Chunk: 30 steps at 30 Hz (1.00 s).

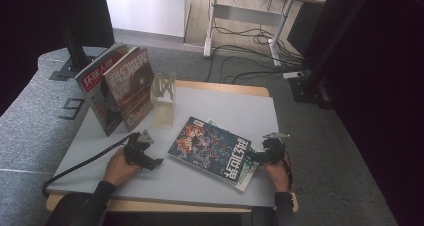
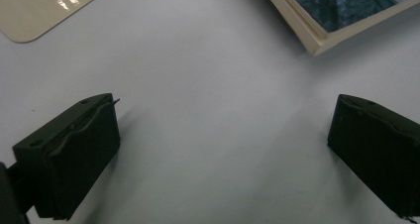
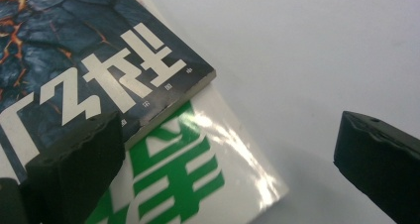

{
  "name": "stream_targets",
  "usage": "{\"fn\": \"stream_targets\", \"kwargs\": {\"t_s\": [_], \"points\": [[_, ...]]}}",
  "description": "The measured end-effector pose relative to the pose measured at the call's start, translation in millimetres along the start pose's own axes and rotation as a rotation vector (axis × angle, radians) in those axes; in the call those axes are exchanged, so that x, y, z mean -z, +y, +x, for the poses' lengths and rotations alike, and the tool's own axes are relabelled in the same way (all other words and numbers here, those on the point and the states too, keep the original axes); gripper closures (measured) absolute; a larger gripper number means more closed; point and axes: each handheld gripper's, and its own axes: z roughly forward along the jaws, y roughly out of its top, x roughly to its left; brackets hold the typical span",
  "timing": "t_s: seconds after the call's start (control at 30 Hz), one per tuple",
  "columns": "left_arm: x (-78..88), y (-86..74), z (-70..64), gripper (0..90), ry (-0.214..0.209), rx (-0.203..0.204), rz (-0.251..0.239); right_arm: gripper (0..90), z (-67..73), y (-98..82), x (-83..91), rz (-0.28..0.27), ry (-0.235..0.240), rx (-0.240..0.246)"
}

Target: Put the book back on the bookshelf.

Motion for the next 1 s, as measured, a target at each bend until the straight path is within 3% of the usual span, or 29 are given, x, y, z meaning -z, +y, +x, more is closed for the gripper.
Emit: {"fn": "stream_targets", "kwargs": {"t_s": [0.27, 0.33, 0.6, 0.77, 0.83, 1.0], "points": [[3.7, 1.7, -1.6, 2.9, 0.002, 0.002, 0.011, 2.9, 0.1, -0.1, -1.4, 0.007, 0.008, 0.004], [8.4, 3.8, -2.8, 14.7, -0.006, -0.013, -0.008, 2.9, 1.1, -1.4, 0.6, 0.004, 0.022, 0.007], [18.1, 26.0, -8.5, 21.9, -0.060, -0.029, -0.099, 4.9, 20.6, 3.3, 10.8, -0.045, 0.090, 0.040], [6.9, 38.2, -15.8, 25.6, -0.081, -0.043, -0.080, 7.4, 33.2, 2.4, 10.0, -0.048, 0.132, 0.050], [2.6, 39.8, -17.8, 26.0, -0.103, -0.041, -0.080, 8.5, 37.6, 1.6, 9.2, -0.047, 0.151, 0.056], [-7.1, 40.1, -21.4, 25.2, -0.112, -0.050, -0.045, 9.1, 46.7, 1.1, 6.4, -0.041, 0.179, 0.079]]}}
